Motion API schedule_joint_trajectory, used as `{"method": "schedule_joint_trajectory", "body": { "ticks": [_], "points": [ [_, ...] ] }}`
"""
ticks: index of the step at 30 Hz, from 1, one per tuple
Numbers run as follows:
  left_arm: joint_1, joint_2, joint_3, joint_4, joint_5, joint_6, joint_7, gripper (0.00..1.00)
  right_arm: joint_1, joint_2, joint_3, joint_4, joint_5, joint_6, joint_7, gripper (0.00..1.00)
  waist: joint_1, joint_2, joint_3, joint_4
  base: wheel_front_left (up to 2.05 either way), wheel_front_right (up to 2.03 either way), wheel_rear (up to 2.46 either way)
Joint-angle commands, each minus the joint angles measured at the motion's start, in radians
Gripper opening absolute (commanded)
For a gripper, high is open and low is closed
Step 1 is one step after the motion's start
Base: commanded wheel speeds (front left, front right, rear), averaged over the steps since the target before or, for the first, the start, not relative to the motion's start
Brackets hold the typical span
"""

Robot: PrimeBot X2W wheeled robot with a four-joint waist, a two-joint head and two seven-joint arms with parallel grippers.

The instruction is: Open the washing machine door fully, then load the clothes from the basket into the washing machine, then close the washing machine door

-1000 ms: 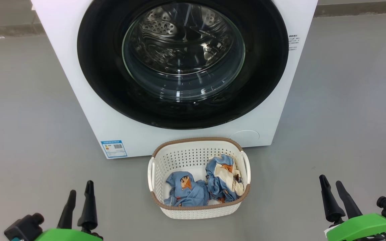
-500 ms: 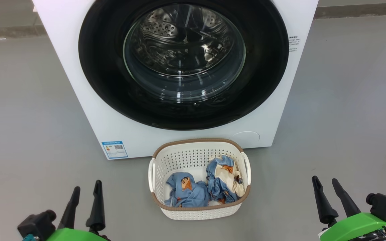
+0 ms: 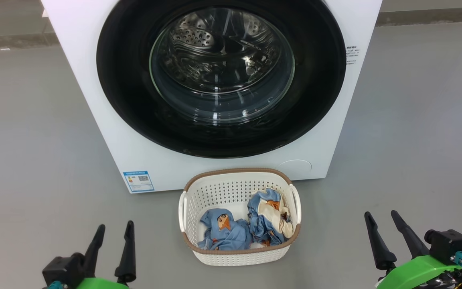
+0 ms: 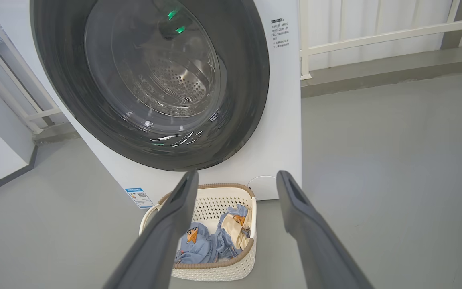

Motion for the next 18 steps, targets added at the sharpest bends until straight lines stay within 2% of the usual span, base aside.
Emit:
{"method": "schedule_joint_trajectory", "body": {
  "ticks": [1,18],
  "points": [
    [-0.047,0.016,0.021,-0.016,0.03,0.009,-0.017,1.0,-0.044,-0.018,0.023,-0.03,-0.031,-0.001,-0.013,1.0,-0.0001,-0.0001,0.0,0.001,0.0,0.0,0.0],
    [-0.06,0.019,-0.001,0.026,0.186,0.03,-0.067,1.0,-0.044,-0.027,0.044,-0.056,-0.222,-0.001,-0.042,1.0,-0.0001,-0.0001,-0.003,-0.002,0.0,0.0,0.0]
  ]
}}
